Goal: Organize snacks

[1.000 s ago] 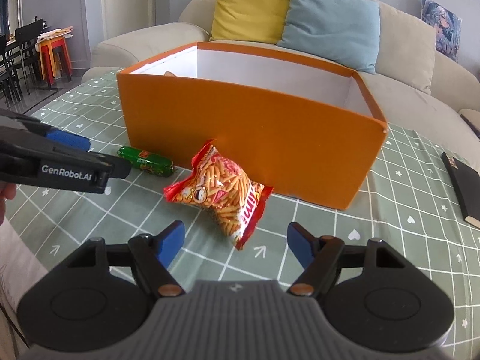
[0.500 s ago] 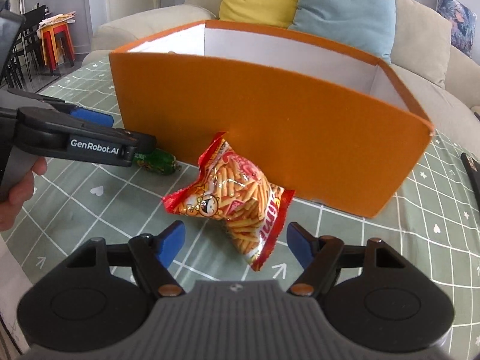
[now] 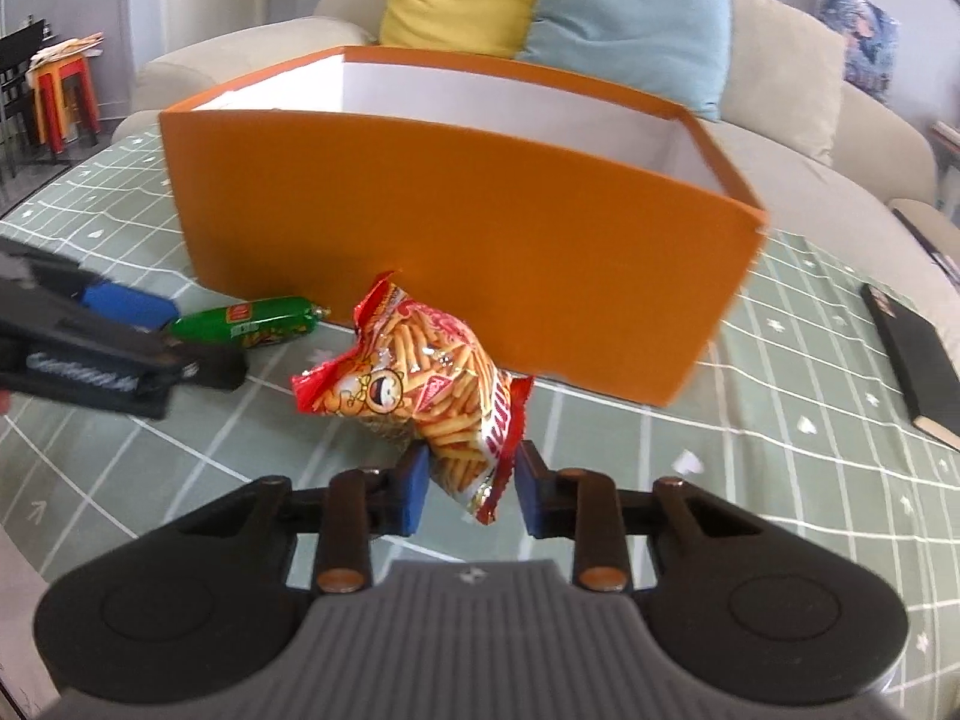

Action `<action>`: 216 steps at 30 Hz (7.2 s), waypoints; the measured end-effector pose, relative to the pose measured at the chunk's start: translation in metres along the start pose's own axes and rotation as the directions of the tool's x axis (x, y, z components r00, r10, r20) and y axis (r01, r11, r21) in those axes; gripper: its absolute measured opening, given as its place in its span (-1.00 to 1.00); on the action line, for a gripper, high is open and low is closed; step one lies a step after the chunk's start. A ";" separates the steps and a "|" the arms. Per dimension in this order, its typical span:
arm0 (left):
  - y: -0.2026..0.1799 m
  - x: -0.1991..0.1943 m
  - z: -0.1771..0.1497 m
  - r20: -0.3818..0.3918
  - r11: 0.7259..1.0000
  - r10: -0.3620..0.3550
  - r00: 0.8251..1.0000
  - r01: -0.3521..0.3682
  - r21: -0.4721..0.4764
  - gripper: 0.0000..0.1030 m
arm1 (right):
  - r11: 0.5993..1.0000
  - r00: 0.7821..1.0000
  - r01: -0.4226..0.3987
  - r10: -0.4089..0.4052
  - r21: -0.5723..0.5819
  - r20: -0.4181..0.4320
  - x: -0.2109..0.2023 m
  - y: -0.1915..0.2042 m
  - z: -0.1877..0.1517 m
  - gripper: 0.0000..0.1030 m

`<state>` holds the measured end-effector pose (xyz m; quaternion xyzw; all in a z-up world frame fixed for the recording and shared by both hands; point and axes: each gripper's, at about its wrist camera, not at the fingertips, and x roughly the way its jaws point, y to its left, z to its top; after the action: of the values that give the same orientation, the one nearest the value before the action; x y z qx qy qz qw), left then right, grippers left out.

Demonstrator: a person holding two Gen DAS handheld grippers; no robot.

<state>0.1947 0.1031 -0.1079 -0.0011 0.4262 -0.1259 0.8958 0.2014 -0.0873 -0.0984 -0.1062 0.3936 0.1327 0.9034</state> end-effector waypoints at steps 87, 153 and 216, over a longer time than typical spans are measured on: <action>-0.060 -0.101 0.058 0.256 0.982 0.123 0.959 -0.079 -0.173 -0.52 | 0.978 0.946 -0.198 0.175 0.061 0.273 -0.104 -0.047 0.053 -0.24; -0.006 0.005 0.152 -0.007 0.950 0.310 0.951 -0.310 -0.028 0.03 | 0.981 1.000 0.016 -0.013 -0.193 0.017 0.058 -0.014 0.168 0.15; -0.097 -0.129 0.047 0.206 0.900 0.436 0.876 -0.420 -0.118 1.00 | 0.979 0.969 -0.055 0.004 0.198 0.248 -0.135 -0.064 0.045 0.93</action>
<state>0.1307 0.0332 0.0307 0.0477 0.3148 0.0912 0.9436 0.1647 -0.1553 0.0370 0.0097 0.2913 0.1174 0.9493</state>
